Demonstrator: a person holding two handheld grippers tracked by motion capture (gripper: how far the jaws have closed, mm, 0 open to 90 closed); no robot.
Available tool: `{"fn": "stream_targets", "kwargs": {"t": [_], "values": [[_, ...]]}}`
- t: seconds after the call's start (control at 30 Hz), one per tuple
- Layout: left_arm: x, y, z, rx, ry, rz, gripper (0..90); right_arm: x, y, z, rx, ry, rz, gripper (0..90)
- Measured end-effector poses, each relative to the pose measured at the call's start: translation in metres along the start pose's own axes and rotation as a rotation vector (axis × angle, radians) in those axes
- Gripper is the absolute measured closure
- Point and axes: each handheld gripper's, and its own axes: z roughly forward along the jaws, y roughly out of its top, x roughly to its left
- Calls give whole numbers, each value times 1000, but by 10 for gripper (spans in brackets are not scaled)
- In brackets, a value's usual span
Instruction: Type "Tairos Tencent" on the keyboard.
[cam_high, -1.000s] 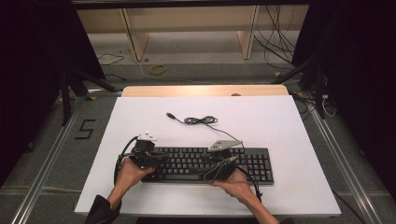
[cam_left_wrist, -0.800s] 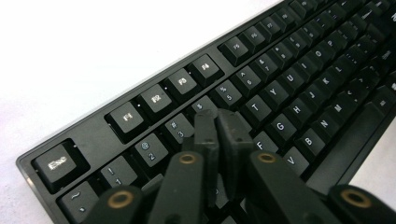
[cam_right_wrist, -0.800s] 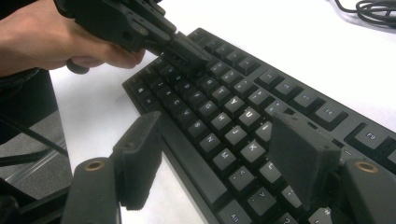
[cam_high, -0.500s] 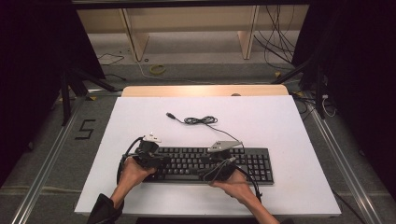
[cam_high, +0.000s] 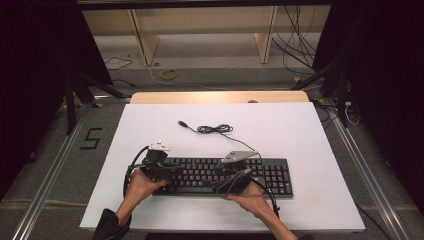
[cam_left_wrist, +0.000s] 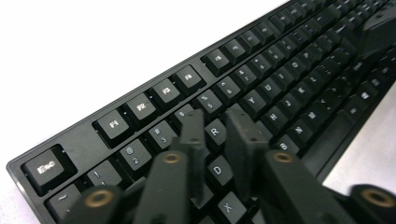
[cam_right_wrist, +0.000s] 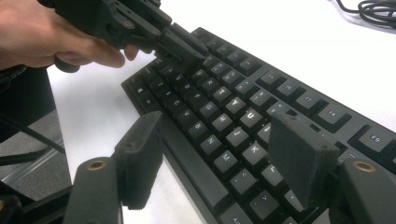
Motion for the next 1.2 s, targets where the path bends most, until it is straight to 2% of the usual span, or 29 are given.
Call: {"fn": "stream_targets", "kwargs": {"t": [0.23, 0.57, 1.2], "values": [[-1, -3, -7, -21, -13, -15, 581, 1, 1, 1, -4, 0, -7, 416], [0, -9, -13, -53, -27, -29, 399, 2, 4, 5, 5, 6, -19, 549], [-6, -16, -24, -113, -45, -28, 351, 2, 11, 23, 54, 5, -51, 804]]}}
